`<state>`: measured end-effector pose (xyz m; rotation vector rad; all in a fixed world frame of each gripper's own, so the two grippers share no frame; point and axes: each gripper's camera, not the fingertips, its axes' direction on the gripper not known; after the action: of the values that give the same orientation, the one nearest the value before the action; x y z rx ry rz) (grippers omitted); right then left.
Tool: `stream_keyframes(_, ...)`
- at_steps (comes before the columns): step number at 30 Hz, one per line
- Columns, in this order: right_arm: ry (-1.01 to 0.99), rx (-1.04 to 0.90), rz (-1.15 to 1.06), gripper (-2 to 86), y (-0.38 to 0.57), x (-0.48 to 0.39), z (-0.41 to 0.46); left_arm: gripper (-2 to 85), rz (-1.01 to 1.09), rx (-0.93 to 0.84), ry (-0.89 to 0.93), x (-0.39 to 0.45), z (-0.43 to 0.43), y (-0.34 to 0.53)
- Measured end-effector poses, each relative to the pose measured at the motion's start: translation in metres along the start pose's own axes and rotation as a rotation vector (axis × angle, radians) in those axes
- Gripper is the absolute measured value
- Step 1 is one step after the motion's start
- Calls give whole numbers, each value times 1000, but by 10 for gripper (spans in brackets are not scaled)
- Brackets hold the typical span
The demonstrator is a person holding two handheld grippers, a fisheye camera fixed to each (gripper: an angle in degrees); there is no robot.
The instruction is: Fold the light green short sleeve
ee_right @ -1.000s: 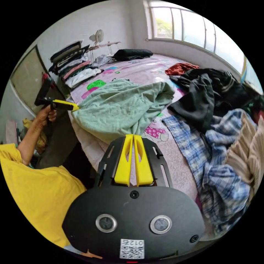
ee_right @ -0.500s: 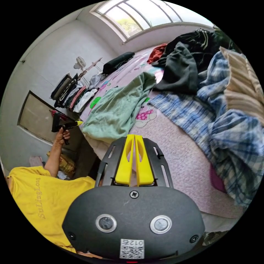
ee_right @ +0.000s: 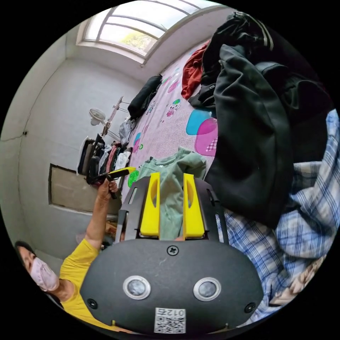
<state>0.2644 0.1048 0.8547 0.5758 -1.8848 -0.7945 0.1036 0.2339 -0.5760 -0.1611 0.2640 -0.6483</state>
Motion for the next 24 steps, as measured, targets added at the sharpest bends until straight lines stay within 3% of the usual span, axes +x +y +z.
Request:
stream_keyframes(6,-31,-81,101,96,-64,32,23,29,-28,-98,-25,-17,31,-34)
stream_keyframes(11,59,-131,126,34,-94,46,40,6,21,-95,-32,-24,34,-37)
stream_keyframes(14,84,-104,39,19,-98,29,31,2,35,-24,59,-36,17,-28)
stream_keyframes(19,-25,32,-281,12,-102,-28,-7,1,87,282,290,-69,-42,5)
stream_keyframes(24,121,-109,-143,17,-120,28,42,3,-69,192,269,-120,-5,13)
